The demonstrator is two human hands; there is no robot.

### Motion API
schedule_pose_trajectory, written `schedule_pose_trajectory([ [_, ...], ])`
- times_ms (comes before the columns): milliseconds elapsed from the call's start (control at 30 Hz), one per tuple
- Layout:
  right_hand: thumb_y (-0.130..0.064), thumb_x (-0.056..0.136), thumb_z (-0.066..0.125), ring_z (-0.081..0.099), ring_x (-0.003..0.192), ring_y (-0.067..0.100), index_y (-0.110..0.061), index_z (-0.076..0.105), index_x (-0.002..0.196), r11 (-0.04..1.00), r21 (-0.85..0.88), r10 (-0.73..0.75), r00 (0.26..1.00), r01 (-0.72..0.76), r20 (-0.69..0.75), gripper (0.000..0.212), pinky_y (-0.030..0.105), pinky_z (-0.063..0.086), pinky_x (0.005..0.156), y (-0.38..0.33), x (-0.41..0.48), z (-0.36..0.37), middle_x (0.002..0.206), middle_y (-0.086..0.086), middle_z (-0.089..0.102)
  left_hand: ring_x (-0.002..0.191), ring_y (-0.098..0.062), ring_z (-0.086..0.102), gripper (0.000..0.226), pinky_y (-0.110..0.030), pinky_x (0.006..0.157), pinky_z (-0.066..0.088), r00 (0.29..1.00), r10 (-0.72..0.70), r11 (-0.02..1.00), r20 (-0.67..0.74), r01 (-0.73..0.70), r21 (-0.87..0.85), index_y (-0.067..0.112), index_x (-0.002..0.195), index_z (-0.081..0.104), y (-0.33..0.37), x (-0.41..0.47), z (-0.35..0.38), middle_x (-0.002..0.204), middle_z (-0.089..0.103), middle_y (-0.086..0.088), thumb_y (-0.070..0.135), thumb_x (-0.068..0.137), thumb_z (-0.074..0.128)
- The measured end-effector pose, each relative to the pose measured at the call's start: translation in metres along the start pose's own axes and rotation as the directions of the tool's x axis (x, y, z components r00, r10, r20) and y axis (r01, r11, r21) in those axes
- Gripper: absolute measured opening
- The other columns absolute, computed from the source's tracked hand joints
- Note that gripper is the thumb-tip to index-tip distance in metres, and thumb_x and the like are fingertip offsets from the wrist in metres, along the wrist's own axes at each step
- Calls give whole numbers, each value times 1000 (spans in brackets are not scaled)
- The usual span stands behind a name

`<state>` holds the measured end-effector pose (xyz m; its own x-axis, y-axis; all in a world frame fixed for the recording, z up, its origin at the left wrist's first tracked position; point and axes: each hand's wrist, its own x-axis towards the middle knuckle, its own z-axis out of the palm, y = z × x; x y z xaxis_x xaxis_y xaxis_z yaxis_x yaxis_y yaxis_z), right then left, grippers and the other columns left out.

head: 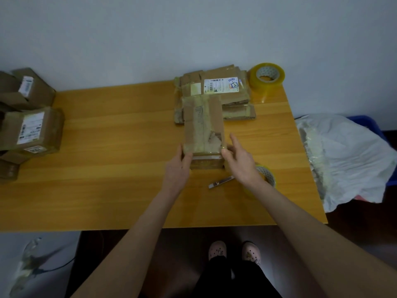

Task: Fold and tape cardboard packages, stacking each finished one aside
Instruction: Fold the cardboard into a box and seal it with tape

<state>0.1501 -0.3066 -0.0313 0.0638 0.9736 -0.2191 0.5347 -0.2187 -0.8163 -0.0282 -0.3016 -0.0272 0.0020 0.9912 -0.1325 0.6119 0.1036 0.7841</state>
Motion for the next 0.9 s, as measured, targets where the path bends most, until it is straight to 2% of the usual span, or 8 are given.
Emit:
schedule_pose_trajectory([
  [100,-60,90,49,44,130,30,-20,17,153,974,-208,98,995,-93,12,81,45,42,102,-16,6,1,148,7,39,118,-18,53,65,-23,88,41,995,-96,995,-5,96,-27,12,152,18,15,4,7,133,53,1,42,99,42],
  [267,-51,99,36,39,134,29,-21,25,152,982,-142,126,992,-127,-19,61,43,39,103,-15,6,11,147,10,41,88,-31,57,39,-28,63,27,966,-115,928,-230,187,323,1,103,57,16,20,14,92,61,-11,23,105,25],
  [367,-42,102,32,45,129,29,-22,36,148,985,-44,166,985,-168,-41,50,42,40,104,-13,11,6,143,7,49,77,-24,50,40,-29,60,25,959,-182,972,-218,209,107,11,75,53,13,21,6,73,51,-1,25,105,30],
  [433,-49,99,37,55,119,28,-24,44,143,983,-65,166,984,-170,-66,51,43,47,96,-15,13,6,131,4,60,88,-18,56,27,-25,67,38,976,-176,981,-129,163,-108,14,100,59,15,17,13,90,59,4,33,102,40],
  [533,-63,90,43,61,106,26,-26,50,136,978,-122,162,983,-172,-88,59,42,52,85,-16,13,12,118,1,66,110,-12,54,49,-32,92,48,967,-240,943,-82,213,-254,19,138,42,19,16,25,122,56,6,40,95,51],
  [733,-49,98,43,66,95,25,-17,56,123,975,-33,223,972,-221,77,42,40,53,83,-31,22,-5,111,6,67,119,-29,52,43,-35,94,41,967,-223,964,-123,237,117,9,138,47,13,35,-11,133,56,-11,29,104,32],
  [833,-33,100,47,62,109,21,-13,56,131,988,46,116,915,-146,387,37,37,51,94,-49,6,4,126,4,62,130,-33,39,66,-44,105,36,973,-207,938,-102,227,262,14,146,33,6,40,-37,145,41,-15,53,93,45],
  [900,-29,100,48,62,107,19,-16,63,124,996,-55,91,936,-76,339,31,32,51,87,-52,10,11,121,1,65,140,-34,19,92,-52,110,28,972,-231,866,-49,228,444,20,149,23,9,38,-47,155,17,-15,71,78,53],
])
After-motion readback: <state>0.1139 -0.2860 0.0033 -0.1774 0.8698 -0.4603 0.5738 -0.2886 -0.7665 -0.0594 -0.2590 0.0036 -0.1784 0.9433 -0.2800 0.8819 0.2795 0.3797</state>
